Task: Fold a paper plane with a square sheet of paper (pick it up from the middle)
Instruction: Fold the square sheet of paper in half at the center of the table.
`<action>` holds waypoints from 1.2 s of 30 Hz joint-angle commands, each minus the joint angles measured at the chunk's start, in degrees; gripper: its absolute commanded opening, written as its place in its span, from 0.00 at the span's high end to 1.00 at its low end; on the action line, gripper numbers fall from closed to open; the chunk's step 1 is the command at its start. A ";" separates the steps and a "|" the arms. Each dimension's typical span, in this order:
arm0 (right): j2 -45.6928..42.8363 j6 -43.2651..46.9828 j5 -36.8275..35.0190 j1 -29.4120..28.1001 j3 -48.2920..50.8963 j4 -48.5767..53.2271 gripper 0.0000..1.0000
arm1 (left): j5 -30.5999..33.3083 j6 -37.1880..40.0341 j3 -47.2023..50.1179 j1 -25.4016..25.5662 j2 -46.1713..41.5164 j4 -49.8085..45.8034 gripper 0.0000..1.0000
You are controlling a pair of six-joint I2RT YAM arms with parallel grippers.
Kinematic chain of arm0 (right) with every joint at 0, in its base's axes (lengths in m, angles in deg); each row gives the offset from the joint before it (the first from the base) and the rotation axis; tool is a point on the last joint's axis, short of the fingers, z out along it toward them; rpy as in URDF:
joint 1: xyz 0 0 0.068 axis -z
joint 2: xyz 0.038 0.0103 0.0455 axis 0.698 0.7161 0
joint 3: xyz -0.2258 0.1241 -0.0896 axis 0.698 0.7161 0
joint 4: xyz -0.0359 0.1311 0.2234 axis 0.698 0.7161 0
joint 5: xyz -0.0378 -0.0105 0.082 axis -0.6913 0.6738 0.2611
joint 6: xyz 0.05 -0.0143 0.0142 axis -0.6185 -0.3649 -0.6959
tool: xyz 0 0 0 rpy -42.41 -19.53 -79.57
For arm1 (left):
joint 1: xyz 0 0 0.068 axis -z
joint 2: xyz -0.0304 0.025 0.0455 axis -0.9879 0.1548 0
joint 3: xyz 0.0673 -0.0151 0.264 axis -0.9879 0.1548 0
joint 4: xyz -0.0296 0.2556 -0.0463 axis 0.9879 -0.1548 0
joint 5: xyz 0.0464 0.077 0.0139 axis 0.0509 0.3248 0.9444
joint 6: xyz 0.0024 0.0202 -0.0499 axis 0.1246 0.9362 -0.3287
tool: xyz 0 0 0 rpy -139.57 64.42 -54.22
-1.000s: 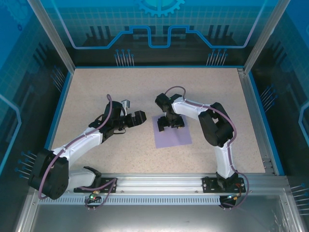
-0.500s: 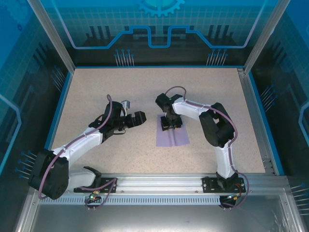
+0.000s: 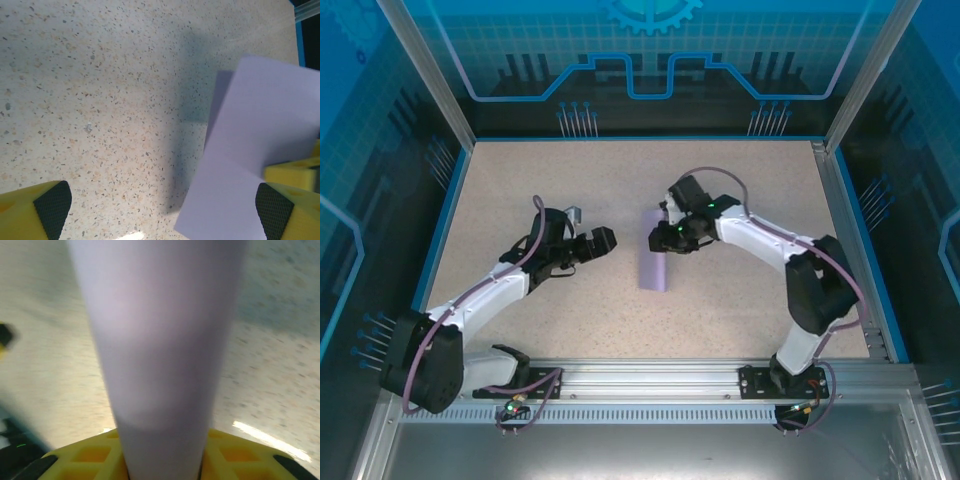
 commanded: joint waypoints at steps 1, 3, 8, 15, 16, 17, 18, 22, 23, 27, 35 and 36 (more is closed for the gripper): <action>-0.65 -5.63 16.90 2.95 4.22 -15.27 0.63 | -7.62 -3.02 -1.20 -2.27 -0.31 2.50 0.01; 0.35 -7.81 19.98 4.11 5.71 -18.61 0.63 | -11.35 -3.84 -1.65 -2.96 1.02 4.18 0.01; 4.28 -9.20 22.25 5.90 9.21 -23.65 0.62 | -15.78 -3.79 -3.08 -2.97 4.43 4.79 0.01; 8.31 -5.17 20.86 7.65 10.42 -20.32 0.59 | -21.43 -4.04 -3.69 -2.89 9.50 7.28 0.02; 8.77 -4.08 20.11 7.98 10.24 -19.05 0.59 | -21.67 -4.03 -3.80 -2.88 9.98 7.28 0.02; 9.11 -2.93 18.98 8.21 9.93 -17.20 0.57 | -21.75 -3.98 -3.87 -2.80 10.39 7.22 0.02; 9.39 -1.82 17.94 8.43 9.58 -15.62 0.56 | -21.77 -3.88 -4.04 -2.59 10.62 7.07 0.03; 9.16 1.40 15.16 8.85 8.55 -11.11 0.48 | -21.19 -2.69 -5.06 -0.77 11.87 5.70 0.03; 8.83 1.79 14.46 8.94 8.43 -10.30 0.46 | -20.94 -2.37 -5.45 -0.19 12.25 5.21 0.03; 6.80 2.69 12.72 10.14 9.28 -8.93 0.37 | -19.83 -2.16 -6.86 1.95 14.32 4.37 0.05; 3.22 2.78 12.67 12.01 12.92 -9.04 0.33 | -20.60 -1.87 -9.22 3.79 18.51 4.02 0.09; 2.88 2.66 12.66 12.09 13.40 -9.25 0.33 | -20.92 -1.77 -9.76 4.28 19.28 3.84 0.09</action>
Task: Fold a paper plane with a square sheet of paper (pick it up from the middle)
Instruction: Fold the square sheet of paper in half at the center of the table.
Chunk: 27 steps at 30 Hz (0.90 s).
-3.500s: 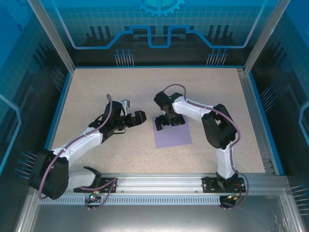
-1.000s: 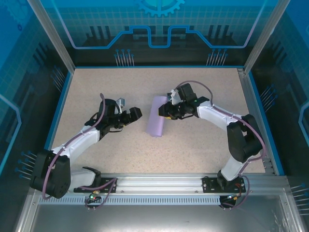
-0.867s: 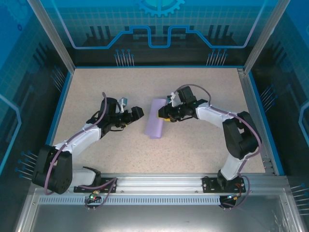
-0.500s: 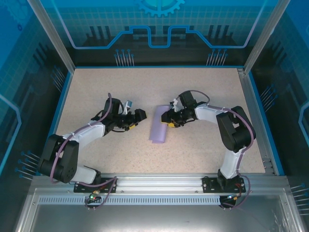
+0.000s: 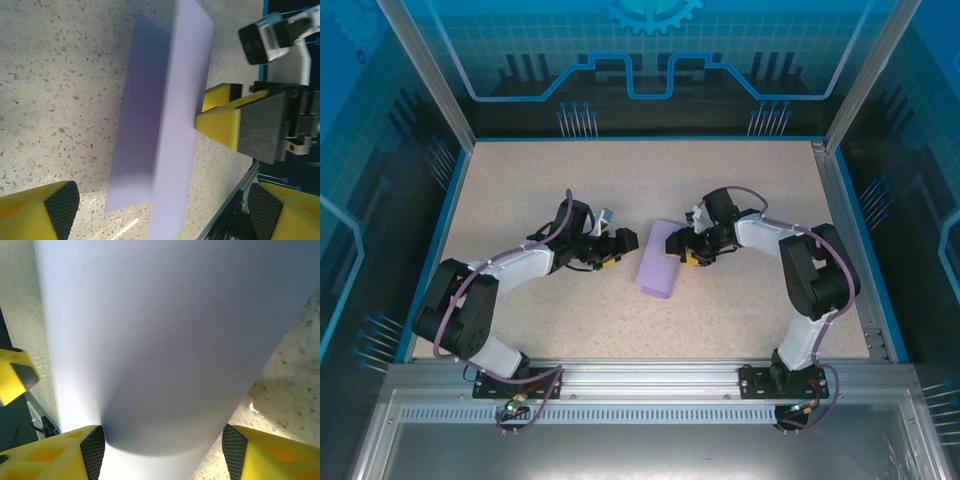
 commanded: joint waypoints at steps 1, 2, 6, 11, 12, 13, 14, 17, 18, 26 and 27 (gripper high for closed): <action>-2.15 0.74 0.04 0.58 1.74 1.04 0.34 | -1.81 1.21 -3.07 1.39 2.41 -1.59 0.09; -2.15 0.48 -0.01 0.56 2.01 0.73 0.34 | -1.98 1.37 -3.69 1.84 3.20 -1.93 0.10; -2.32 -1.74 0.78 0.65 4.13 -2.31 0.34 | -3.51 1.83 -6.17 3.19 6.60 -2.19 0.15; -2.41 -3.67 0.49 0.91 5.65 -4.99 0.34 | -6.86 1.52 -8.12 4.04 10.12 -0.95 0.24; -2.49 -4.07 0.60 0.91 5.98 -5.62 0.34 | -7.44 1.60 -8.48 4.13 10.79 -0.71 0.25; -2.65 -4.24 0.66 1.00 6.23 -5.86 0.34 | -8.07 1.60 -8.83 4.21 11.60 -0.56 0.28; -2.80 -4.45 0.57 1.09 6.41 -6.16 0.34 | -8.49 1.50 -9.05 4.32 12.25 -0.38 0.30; -3.67 -5.54 0.16 1.59 7.41 -7.13 0.34 | -9.19 0.93 -9.33 4.72 13.51 0.79 0.32; -4.10 -6.06 0.31 1.81 8.00 -7.84 0.34 | -9.33 0.74 -9.39 4.88 13.79 1.32 0.32; -5.07 -8.34 1.00 2.56 11.16 -11.49 0.34 | -10.54 0.11 -11.75 6.60 17.46 2.17 0.50; -4.96 -8.51 1.09 2.47 11.33 -11.79 0.34 | -10.54 -0.28 -11.87 6.70 17.79 2.44 0.56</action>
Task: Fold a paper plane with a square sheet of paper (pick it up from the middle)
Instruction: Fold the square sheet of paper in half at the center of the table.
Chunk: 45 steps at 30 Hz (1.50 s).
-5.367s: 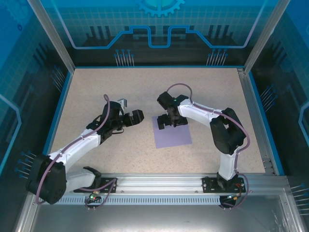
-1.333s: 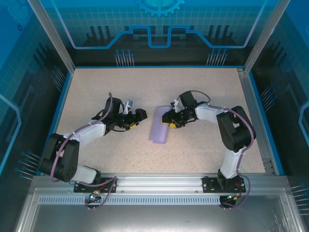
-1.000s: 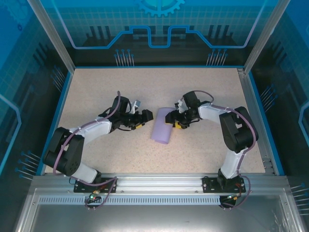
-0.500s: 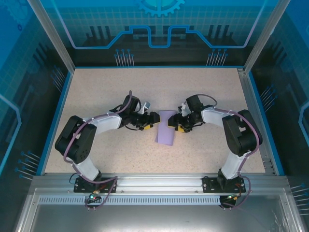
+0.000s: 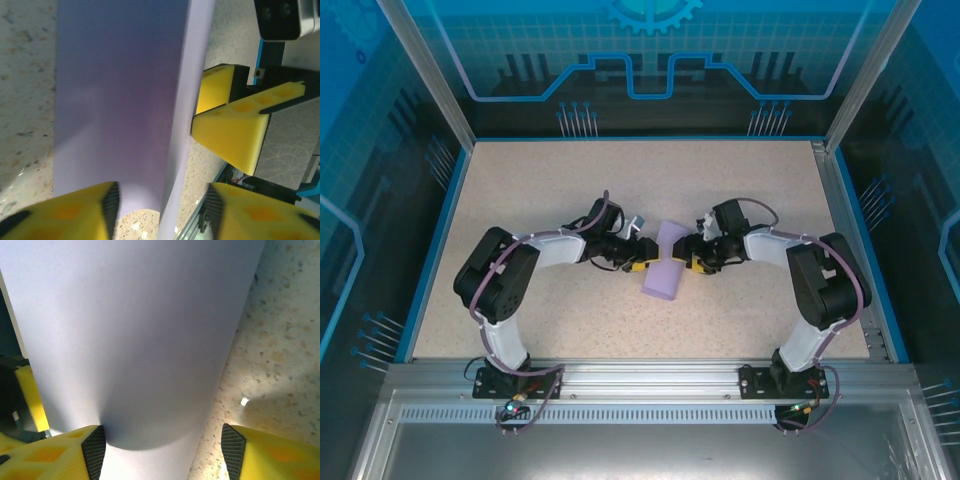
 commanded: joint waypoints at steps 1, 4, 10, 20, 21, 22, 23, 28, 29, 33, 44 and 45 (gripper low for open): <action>-0.75 -1.53 1.03 0.69 1.42 -1.86 0.34 | -2.16 -0.51 -1.62 0.52 1.48 1.97 0.58; -1.02 -2.30 1.89 0.69 2.33 -3.52 0.34 | -1.89 -0.86 -1.75 0.55 1.62 2.68 0.71; -1.62 -3.13 3.78 0.70 3.63 -5.74 0.33 | -1.02 -0.17 -3.02 0.42 2.51 1.61 0.91; -0.47 -3.13 4.24 -0.40 3.85 -7.61 0.34 | 0.13 2.99 -5.95 0.27 3.64 -2.51 0.95; -0.03 -3.12 4.28 -0.60 3.57 -7.61 0.34 | 0.06 3.05 -6.06 0.21 3.90 -2.57 0.95; 0.30 -3.02 4.12 -0.69 3.32 -7.68 0.35 | 0.00 2.97 -6.15 0.21 4.08 -2.66 0.94; 0.64 -3.04 4.20 -0.66 3.21 -7.65 0.35 | 0.02 3.03 -6.23 0.26 4.10 -2.84 0.94; 1.96 -2.14 4.54 -0.70 1.80 -7.61 0.39 | 0.32 2.85 -5.73 -0.24 3.61 -2.88 0.94; 2.21 -2.01 4.55 -0.63 1.61 -7.50 0.39 | 0.30 2.74 -5.64 -0.39 3.50 -2.72 0.94; 3.20 -1.63 5.55 -0.69 1.16 -8.07 0.38 | 0.48 2.63 -5.45 -0.76 3.23 -2.79 0.93; 2.55 -1.71 7.75 -0.93 2.31 -12.39 0.38 | -0.03 2.75 -5.79 -2.35 3.49 -3.28 0.92; 2.68 -2.00 7.99 -0.96 2.25 -12.73 0.38 | -0.20 2.83 -5.96 -2.36 3.57 -3.39 0.92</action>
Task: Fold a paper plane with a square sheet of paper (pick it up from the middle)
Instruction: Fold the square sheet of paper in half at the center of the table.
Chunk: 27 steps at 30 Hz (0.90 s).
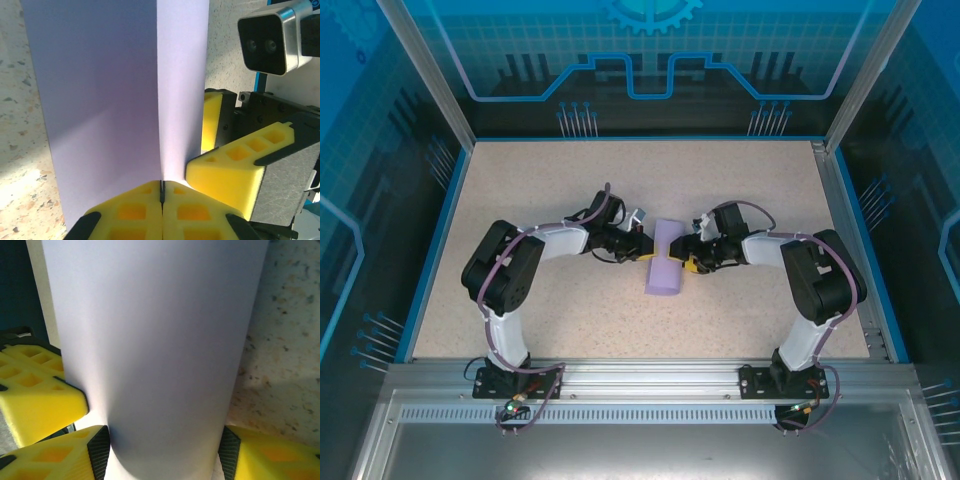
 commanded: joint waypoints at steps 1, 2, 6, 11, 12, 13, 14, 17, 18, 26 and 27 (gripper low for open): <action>0.61 0.40 1.91 -0.83 -0.07 -2.15 0.38 | -0.42 1.05 -1.23 -0.55 0.29 -1.55 0.91; 0.59 0.31 1.67 -0.90 -0.15 -2.23 0.38 | -0.47 1.16 -1.38 -0.47 0.38 -1.76 0.91; 1.75 0.34 1.99 -1.15 -1.02 -2.21 0.36 | -0.45 1.53 -1.43 -0.60 0.48 -2.12 0.90; 2.85 0.62 1.40 -1.49 -2.11 -1.99 0.34 | 0.26 1.52 -1.52 -0.80 0.56 -2.75 0.90; 3.12 0.62 1.40 -1.58 -2.43 -1.93 0.34 | 0.49 1.36 -1.34 -1.01 0.43 -2.79 0.90; 3.39 0.62 1.46 -1.58 -2.52 -1.95 0.34 | 0.59 1.31 -1.26 -1.17 0.39 -2.74 0.90; 3.50 0.62 1.45 -1.67 -2.76 -2.00 0.34 | 0.50 1.34 -1.19 -1.30 0.46 -2.87 0.90; 3.92 0.77 1.27 -1.71 -2.83 -2.22 0.34 | 0.49 1.69 -1.19 -1.67 0.61 -3.52 0.91; 4.21 0.78 1.72 -1.84 -2.84 -2.68 0.34 | 0.50 1.78 -1.04 -1.74 0.49 -3.52 0.91; 5.06 1.14 1.82 -2.68 -4.67 -2.40 0.45 | -0.02 2.13 -0.99 -2.13 0.56 -3.44 0.88; 5.10 1.30 2.00 -2.86 -4.87 -2.17 0.47 | 0.02 2.22 -0.98 -2.06 0.48 -3.53 0.86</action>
